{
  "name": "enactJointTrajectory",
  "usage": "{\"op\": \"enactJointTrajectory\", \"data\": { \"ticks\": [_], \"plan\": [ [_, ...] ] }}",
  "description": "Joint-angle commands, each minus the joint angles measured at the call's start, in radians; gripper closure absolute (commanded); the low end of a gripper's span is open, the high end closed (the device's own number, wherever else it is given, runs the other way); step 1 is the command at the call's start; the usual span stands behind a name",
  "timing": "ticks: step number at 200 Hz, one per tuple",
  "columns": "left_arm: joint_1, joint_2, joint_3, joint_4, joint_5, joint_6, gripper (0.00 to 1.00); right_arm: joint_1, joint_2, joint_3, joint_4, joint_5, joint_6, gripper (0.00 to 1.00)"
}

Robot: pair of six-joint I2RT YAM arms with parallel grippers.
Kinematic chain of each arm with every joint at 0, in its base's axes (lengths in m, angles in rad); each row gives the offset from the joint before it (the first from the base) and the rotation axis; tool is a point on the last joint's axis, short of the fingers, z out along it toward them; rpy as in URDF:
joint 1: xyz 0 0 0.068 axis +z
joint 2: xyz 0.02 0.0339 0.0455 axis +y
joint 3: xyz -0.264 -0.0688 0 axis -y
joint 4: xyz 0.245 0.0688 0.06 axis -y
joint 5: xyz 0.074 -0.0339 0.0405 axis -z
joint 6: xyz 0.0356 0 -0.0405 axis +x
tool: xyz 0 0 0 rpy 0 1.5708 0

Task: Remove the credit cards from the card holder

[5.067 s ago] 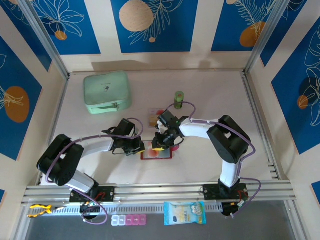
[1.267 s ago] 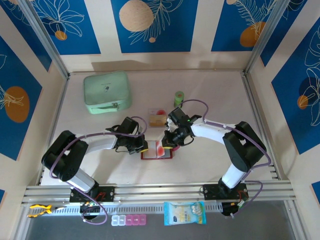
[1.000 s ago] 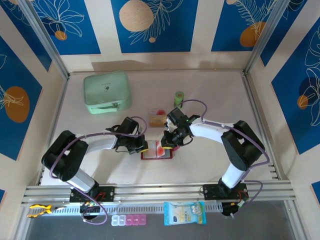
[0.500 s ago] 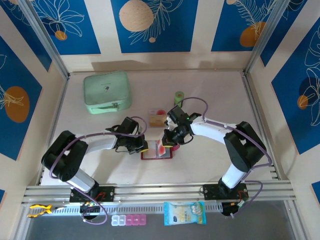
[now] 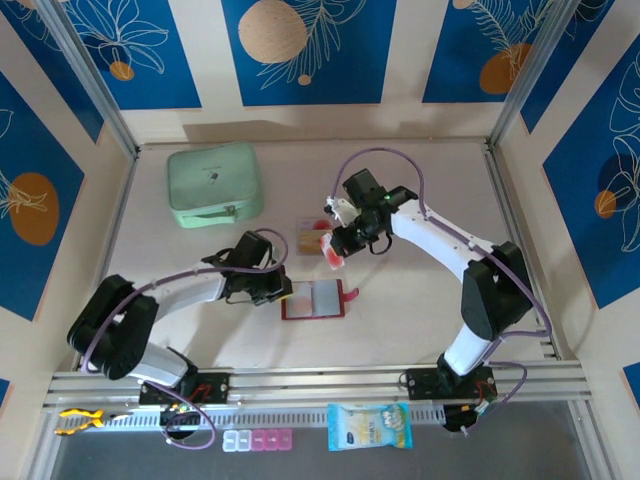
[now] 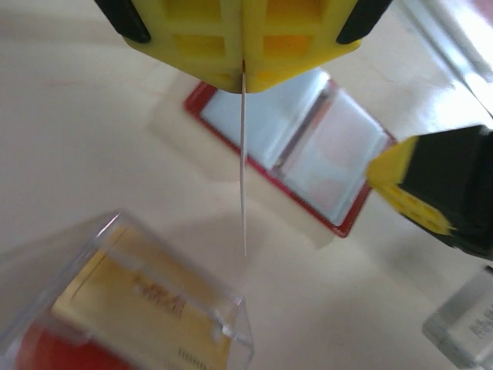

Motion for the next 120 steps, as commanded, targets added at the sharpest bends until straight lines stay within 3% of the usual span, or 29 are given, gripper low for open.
{"op": "enactJointTrajectory", "data": {
  "ticks": [1,54,120],
  "plan": [
    [0.031,-0.051,-0.028,-0.041,-0.023,0.016,0.93,-0.007,0.032,0.057,-0.045,0.084,-0.316,0.98],
    [0.097,-0.145,-0.092,-0.069,-0.02,0.031,0.91,0.004,0.143,0.268,-0.131,0.166,-0.721,1.0],
    [0.166,-0.212,-0.128,-0.103,-0.003,0.054,0.89,-0.004,0.361,0.567,-0.277,0.169,-0.853,1.0]
  ]
}}
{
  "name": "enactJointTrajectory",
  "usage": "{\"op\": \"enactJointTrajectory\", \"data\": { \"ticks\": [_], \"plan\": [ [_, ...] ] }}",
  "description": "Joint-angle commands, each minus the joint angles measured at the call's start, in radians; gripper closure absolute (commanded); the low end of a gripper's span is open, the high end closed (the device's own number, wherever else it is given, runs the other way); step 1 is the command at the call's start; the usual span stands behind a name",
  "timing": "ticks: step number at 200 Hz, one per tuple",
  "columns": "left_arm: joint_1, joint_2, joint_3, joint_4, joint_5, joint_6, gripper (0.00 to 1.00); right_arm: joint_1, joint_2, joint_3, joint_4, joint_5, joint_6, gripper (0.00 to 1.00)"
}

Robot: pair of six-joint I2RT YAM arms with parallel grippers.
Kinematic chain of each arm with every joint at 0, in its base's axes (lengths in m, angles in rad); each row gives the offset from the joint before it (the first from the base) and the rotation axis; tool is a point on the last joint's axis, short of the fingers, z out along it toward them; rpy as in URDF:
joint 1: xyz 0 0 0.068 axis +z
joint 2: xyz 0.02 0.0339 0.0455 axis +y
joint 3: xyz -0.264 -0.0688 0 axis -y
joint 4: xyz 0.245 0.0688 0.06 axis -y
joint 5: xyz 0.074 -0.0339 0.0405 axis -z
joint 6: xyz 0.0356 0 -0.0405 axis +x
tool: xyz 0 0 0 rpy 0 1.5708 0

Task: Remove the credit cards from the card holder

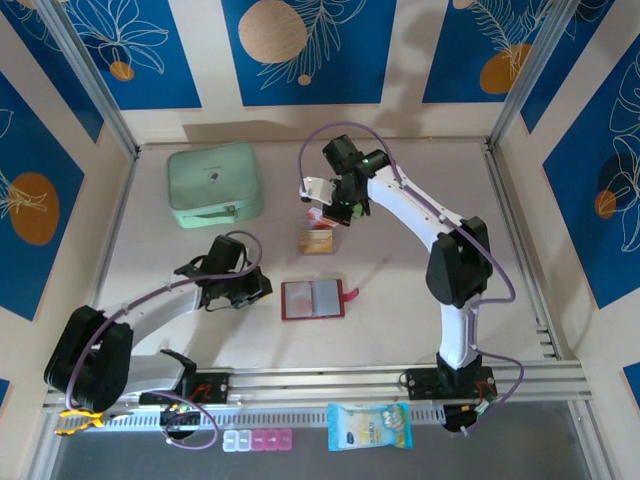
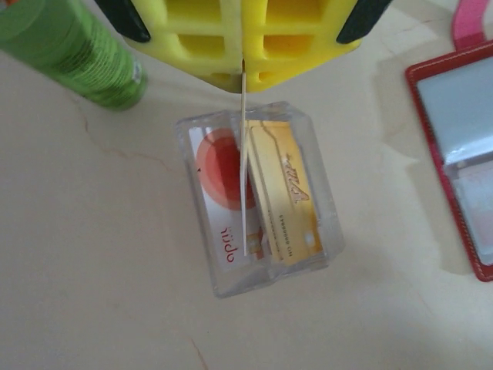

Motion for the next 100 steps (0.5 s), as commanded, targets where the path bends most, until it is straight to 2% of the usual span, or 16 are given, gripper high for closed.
{"op": "enactJointTrajectory", "data": {
  "ticks": [1,100],
  "plan": [
    [0.025,-0.027,-0.014,-0.037,0.008,0.03,0.89,-0.001,0.052,0.073,-0.089,-0.004,-0.088,1.0],
    [0.074,-0.035,-0.038,-0.032,0.032,0.042,0.89,-0.002,0.189,0.19,-0.094,-0.016,-0.12,0.98]
  ]
}}
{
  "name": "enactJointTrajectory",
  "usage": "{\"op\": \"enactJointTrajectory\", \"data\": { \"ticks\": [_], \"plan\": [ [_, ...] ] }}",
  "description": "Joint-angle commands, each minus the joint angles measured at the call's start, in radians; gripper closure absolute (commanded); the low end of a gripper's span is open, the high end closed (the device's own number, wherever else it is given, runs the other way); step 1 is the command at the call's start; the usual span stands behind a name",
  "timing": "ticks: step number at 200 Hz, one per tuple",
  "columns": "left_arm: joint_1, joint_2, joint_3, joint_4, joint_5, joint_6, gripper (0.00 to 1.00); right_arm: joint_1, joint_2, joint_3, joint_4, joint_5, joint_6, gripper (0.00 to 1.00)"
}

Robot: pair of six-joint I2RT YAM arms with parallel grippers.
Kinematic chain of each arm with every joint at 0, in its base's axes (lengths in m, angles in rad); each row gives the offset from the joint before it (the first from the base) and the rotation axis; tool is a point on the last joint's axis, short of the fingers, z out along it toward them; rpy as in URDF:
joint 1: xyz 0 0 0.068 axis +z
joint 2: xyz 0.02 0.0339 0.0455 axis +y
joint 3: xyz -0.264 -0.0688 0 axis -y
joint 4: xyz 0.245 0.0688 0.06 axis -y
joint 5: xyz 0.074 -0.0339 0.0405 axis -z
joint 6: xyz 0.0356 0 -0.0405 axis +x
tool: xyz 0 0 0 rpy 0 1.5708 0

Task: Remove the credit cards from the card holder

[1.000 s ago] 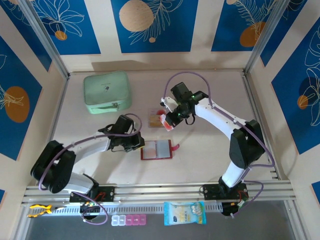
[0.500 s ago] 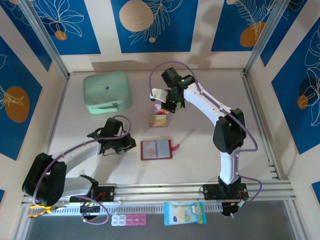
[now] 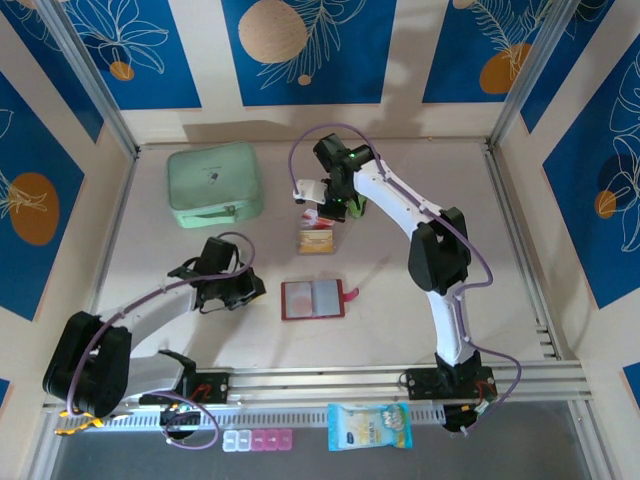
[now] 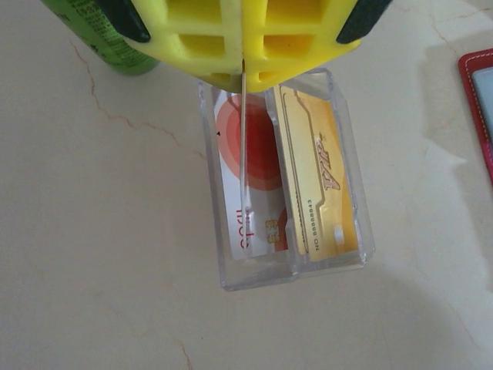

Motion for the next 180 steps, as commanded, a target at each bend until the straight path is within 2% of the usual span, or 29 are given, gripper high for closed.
{"op": "enactJointTrajectory", "data": {
  "ticks": [1,59,100,149,180],
  "plan": [
    [0.017,-0.014,-0.01,-0.014,0.028,0.02,0.89,-0.002,0.03,0.033,-0.029,-0.027,-0.024,0.97],
    [0.025,0.009,-0.008,0.001,0.057,0.031,0.88,-0.008,0.04,0.035,-0.005,-0.021,-0.004,0.82],
    [0.024,0.035,-0.001,0.033,0.086,0.03,0.89,-0.01,-0.016,0.001,0.034,-0.025,0.046,0.8],
    [-0.003,0.066,0.014,0.074,0.1,0.009,0.9,-0.003,-0.143,-0.142,0.145,-0.11,0.294,0.8],
    [-0.047,0.097,0.035,0.092,0.09,-0.003,0.91,0.01,-0.252,-0.314,0.27,-0.14,0.538,0.8]
  ]
}}
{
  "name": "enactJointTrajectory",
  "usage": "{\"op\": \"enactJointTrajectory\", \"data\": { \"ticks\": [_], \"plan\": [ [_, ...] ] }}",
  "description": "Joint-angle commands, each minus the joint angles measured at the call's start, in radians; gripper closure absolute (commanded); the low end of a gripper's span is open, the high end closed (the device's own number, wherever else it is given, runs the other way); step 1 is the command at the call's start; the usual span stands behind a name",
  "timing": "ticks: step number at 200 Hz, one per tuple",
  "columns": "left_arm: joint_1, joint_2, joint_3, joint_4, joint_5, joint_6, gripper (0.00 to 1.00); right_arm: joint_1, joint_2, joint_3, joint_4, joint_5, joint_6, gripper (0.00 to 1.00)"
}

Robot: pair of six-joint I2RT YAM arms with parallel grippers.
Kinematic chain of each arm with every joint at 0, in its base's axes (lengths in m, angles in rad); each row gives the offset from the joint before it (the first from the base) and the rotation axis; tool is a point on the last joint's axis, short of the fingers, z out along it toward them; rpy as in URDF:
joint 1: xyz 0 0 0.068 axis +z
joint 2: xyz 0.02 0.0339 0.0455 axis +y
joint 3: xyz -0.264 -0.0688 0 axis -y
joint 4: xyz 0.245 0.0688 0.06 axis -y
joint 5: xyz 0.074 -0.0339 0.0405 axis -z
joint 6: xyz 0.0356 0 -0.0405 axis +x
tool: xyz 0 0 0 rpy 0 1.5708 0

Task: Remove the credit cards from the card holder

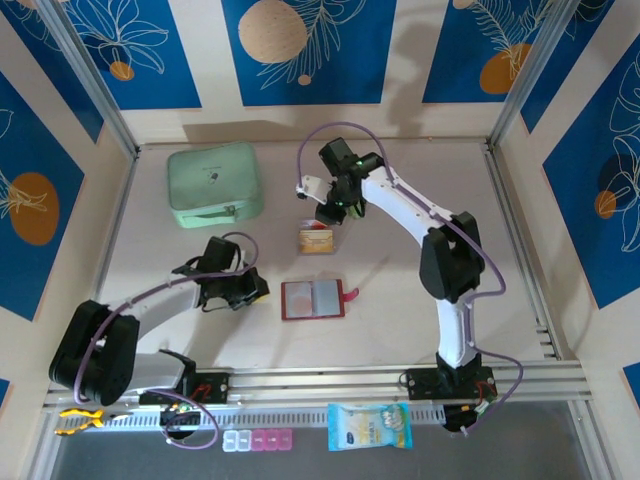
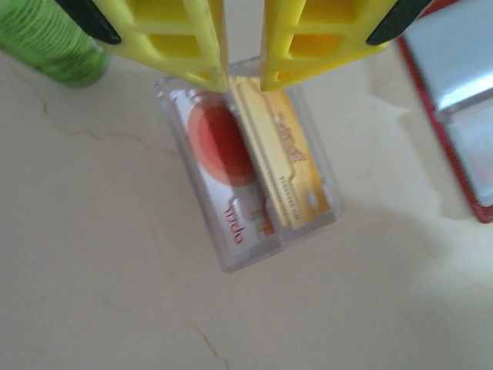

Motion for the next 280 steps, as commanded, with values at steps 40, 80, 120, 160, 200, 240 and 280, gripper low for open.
{"op": "enactJointTrajectory", "data": {
  "ticks": [40,80,120,160,200,240,280],
  "plan": [
    [-0.1,0.086,0.065,0.052,0.006,-0.023,0.92,0.037,-0.239,-0.331,0.254,-0.1,0.595,0.83],
    [-0.143,0.13,0.075,0.071,-0.002,-0.031,0.93,0.076,-0.336,-0.549,0.392,-0.171,0.887,0.92],
    [-0.161,0.159,0.082,0.048,-0.027,-0.025,0.95,0.124,-0.361,-0.653,0.448,-0.197,1.085,0.96],
    [-0.164,0.17,0.073,0.041,-0.04,-0.023,0.96,0.167,-0.336,-0.686,0.469,-0.251,1.19,0.95],
    [-0.164,0.129,0.076,0.028,-0.064,-0.024,0.96,0.177,-0.31,-0.74,0.555,-0.319,1.275,0.87],
    [-0.164,0.145,0.082,0.011,-0.066,-0.014,0.96,0.188,-0.267,-0.757,0.594,-0.351,1.321,0.8],
    [-0.164,0.155,0.075,0.023,-0.06,-0.015,0.96,0.199,-0.234,-0.771,0.618,-0.361,1.355,0.77]
  ]
}}
